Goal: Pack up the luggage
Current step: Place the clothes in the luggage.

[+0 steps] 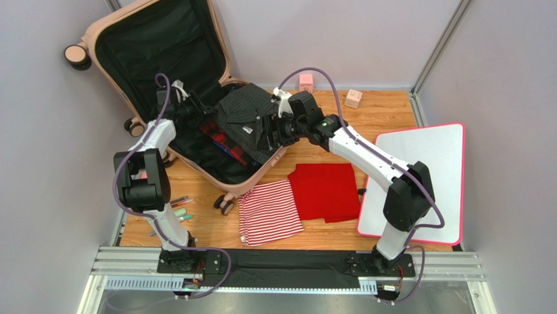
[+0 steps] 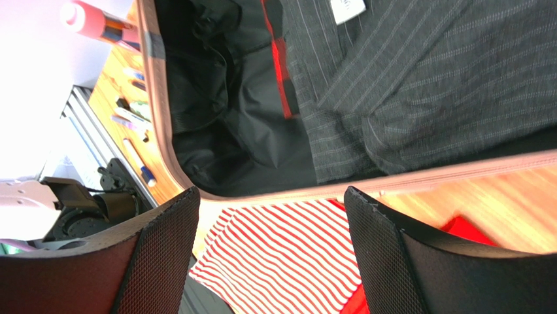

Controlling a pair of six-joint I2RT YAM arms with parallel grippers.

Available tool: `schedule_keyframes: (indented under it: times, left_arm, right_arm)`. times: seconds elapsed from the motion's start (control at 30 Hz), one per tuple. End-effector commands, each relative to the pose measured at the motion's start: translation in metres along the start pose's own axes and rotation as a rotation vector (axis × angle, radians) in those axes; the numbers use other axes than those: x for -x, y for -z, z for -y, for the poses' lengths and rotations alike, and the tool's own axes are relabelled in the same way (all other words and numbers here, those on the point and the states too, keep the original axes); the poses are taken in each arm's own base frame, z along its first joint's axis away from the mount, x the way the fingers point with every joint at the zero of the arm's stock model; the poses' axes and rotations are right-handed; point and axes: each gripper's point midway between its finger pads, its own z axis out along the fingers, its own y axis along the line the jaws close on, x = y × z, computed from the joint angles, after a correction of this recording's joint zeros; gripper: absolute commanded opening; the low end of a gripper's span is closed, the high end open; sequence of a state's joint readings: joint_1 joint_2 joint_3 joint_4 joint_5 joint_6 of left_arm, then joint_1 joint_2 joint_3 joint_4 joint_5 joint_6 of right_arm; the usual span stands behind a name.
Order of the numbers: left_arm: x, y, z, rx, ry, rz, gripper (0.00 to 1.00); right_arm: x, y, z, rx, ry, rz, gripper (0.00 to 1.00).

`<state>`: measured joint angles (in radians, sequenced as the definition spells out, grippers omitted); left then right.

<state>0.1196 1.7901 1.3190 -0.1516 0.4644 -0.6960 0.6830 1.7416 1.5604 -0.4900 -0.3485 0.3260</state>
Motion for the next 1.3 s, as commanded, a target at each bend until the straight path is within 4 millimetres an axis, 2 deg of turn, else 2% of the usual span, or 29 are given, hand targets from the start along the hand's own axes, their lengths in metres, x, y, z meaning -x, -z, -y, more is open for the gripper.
schedule_keyframes:
  times: [0.0, 0.17, 0.23, 0.33, 0.37, 0.43, 0.47, 0.6, 0.73, 0.77, 0.93, 1.0, 1.03, 1.1, 1.13, 1.27]
  left_arm:
    - [0.017, -0.005, 0.032, -0.087, -0.04, 0.051, 0.57]
    - [0.007, -0.016, 0.026, -0.054, -0.027, 0.009, 0.56]
    - [0.005, -0.018, 0.022, -0.039, -0.022, 0.002, 0.51]
    - [0.003, -0.017, 0.019, -0.023, -0.027, -0.001, 0.28]
    - [0.004, -0.016, 0.019, -0.02, -0.037, 0.001, 0.13]
    - [0.008, -0.01, 0.02, -0.003, -0.051, 0.022, 0.01]
    - [0.009, -0.008, 0.02, 0.006, -0.061, 0.031, 0.0]
    - [0.02, 0.016, 0.039, 0.014, -0.111, 0.089, 0.0]
    - [0.016, 0.024, 0.044, 0.054, -0.147, 0.073, 0.0]
    - [0.021, 0.028, 0.047, 0.072, -0.157, 0.093, 0.0]
    - [0.015, 0.035, 0.032, 0.172, -0.173, 0.081, 0.0]
    - [0.011, 0.035, 0.021, 0.218, -0.166, 0.068, 0.06]
    - [0.01, 0.036, 0.018, 0.231, -0.168, 0.063, 0.23]
    - [0.009, 0.038, 0.014, 0.257, -0.168, 0.066, 0.43]
    - [0.009, 0.042, 0.013, 0.266, -0.173, 0.071, 0.58]
    - [0.012, 0.055, 0.015, 0.278, -0.2, 0.09, 0.69]
  right_arm:
    - [0.012, 0.019, -0.008, 0.003, 0.006, 0.064, 0.81]
    - [0.001, 0.019, -0.004, -0.006, -0.004, 0.044, 0.81]
    - [-0.002, 0.021, -0.003, -0.011, -0.005, 0.041, 0.81]
    - [-0.004, 0.022, -0.001, -0.017, -0.009, 0.037, 0.81]
    - [-0.003, 0.023, -0.002, -0.017, -0.009, 0.042, 0.8]
    - [-0.003, 0.023, -0.002, -0.021, -0.007, 0.044, 0.8]
    - [-0.001, 0.024, -0.001, -0.026, -0.007, 0.049, 0.8]
    - [-0.002, 0.021, 0.0, -0.025, -0.008, 0.041, 0.8]
    - [-0.003, 0.016, 0.0, -0.02, -0.01, 0.031, 0.8]
    - [-0.003, 0.016, 0.0, -0.018, -0.013, 0.03, 0.8]
    - [-0.004, 0.014, 0.001, -0.019, -0.013, 0.024, 0.8]
    - [-0.004, 0.015, 0.002, -0.025, -0.011, 0.025, 0.8]
    - [-0.003, 0.016, 0.003, -0.034, -0.01, 0.026, 0.81]
    - [-0.002, 0.019, 0.003, -0.044, -0.004, 0.031, 0.81]
    - [-0.001, 0.021, 0.006, -0.064, -0.002, 0.034, 0.81]
    - [0.003, 0.035, 0.014, -0.128, 0.019, 0.047, 0.82]
